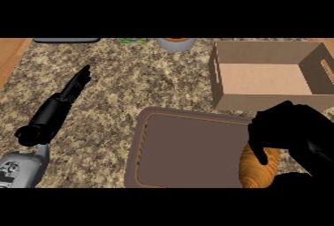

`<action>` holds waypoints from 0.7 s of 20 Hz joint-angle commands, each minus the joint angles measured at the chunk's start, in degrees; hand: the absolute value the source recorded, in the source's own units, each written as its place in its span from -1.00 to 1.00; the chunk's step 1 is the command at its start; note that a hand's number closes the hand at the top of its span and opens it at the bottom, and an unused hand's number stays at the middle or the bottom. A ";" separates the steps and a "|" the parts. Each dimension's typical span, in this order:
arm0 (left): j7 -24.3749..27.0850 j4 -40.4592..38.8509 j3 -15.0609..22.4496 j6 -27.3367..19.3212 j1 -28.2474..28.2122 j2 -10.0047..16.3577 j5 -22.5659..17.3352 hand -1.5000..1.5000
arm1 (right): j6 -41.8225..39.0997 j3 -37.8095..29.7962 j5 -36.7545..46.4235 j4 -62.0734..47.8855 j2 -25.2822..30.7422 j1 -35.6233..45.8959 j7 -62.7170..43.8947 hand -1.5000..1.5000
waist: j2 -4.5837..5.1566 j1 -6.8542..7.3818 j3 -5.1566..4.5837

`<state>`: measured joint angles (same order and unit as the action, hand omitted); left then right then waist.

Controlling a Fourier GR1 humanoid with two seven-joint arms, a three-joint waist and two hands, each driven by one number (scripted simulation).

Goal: Pick the croissant from the tray and place it in the cardboard box

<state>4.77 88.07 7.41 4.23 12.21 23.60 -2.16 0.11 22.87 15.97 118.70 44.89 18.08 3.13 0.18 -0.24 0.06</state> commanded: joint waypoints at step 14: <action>1.57 -3.24 0.39 2.09 2.25 -2.92 2.20 0.00 | -13.71 -8.73 3.35 -48.77 1.07 22.94 13.04 1.00 | 0.63 2.42 -0.07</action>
<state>5.62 86.21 7.25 6.09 14.06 21.79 -0.47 -10.30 11.90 15.17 79.96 45.07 37.65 12.06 0.53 1.71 -0.02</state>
